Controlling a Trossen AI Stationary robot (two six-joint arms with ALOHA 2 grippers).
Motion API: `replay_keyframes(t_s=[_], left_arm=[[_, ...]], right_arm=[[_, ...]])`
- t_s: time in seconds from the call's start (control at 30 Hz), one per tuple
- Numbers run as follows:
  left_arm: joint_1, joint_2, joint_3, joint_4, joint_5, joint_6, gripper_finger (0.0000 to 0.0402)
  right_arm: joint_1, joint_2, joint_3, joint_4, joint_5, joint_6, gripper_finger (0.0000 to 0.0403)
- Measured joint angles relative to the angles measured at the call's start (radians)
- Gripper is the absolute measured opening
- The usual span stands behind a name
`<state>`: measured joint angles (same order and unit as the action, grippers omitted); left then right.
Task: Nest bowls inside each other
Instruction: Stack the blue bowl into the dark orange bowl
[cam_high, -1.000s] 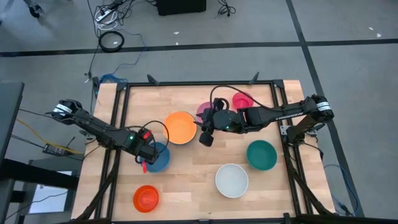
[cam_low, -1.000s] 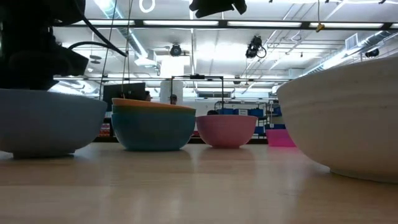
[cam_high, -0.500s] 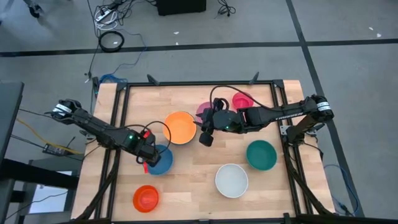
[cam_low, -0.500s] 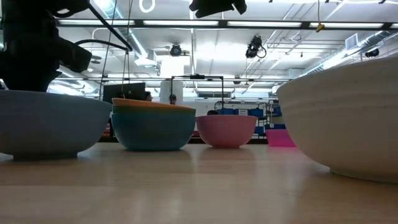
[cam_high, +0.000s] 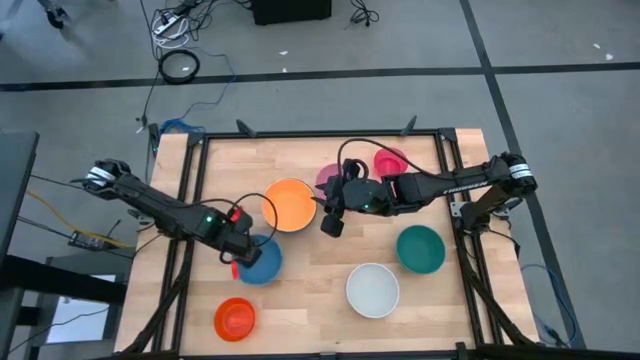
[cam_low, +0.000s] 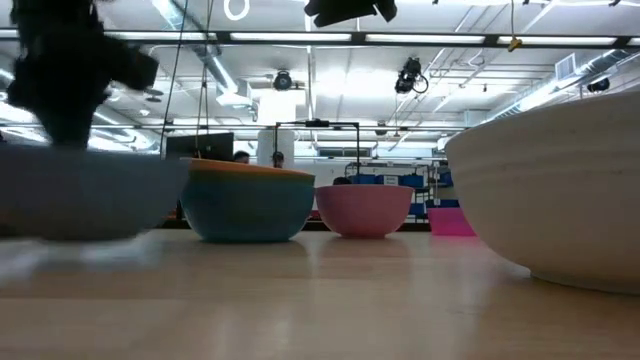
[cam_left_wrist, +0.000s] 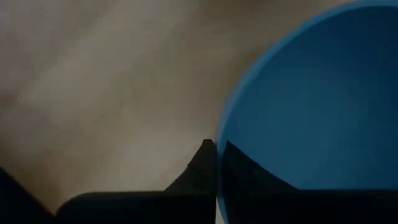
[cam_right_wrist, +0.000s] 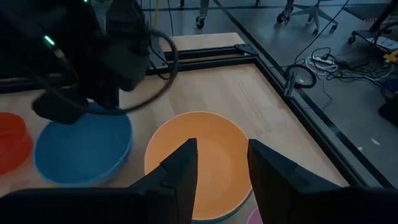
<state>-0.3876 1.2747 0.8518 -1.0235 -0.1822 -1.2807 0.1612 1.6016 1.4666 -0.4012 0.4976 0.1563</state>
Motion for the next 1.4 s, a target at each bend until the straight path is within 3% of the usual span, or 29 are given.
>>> replay_keyframes(t_s=[0.2,0.3,0.4,0.57,0.77,0.87,1.03,1.4], left_arm=[[-0.020,-0.005,0.356,-0.310,-0.264,0.048,0.0008],[0.008,-0.005,0.500,-0.368,-0.423,0.117,0.0008],[0.080,-0.007,0.564,-0.374,-0.499,0.221,0.0008],[0.221,0.001,0.532,-0.298,-0.497,0.380,0.0008],[0.321,0.011,0.411,-0.147,-0.390,0.514,0.0008],[0.367,0.009,0.343,-0.079,-0.357,0.547,0.0008],[0.420,0.009,0.250,0.054,-0.271,0.606,0.0008],[0.484,0.009,0.106,0.245,-0.212,0.645,0.0021]], right_arm=[[0.003,0.000,0.000,-0.028,0.000,0.000,0.0128],[0.014,0.000,0.000,-0.029,0.000,0.001,0.0128],[0.030,0.000,0.000,-0.029,0.000,0.006,0.0128],[0.071,0.000,0.000,-0.042,0.041,0.008,0.0128],[0.133,-0.015,0.000,-0.152,0.293,0.008,0.0127],[0.146,-0.024,0.000,-0.194,0.355,0.024,0.0126],[0.147,-0.035,0.000,-0.264,0.366,0.104,0.0125],[0.131,-0.035,0.000,-0.337,0.365,0.161,0.0123]])
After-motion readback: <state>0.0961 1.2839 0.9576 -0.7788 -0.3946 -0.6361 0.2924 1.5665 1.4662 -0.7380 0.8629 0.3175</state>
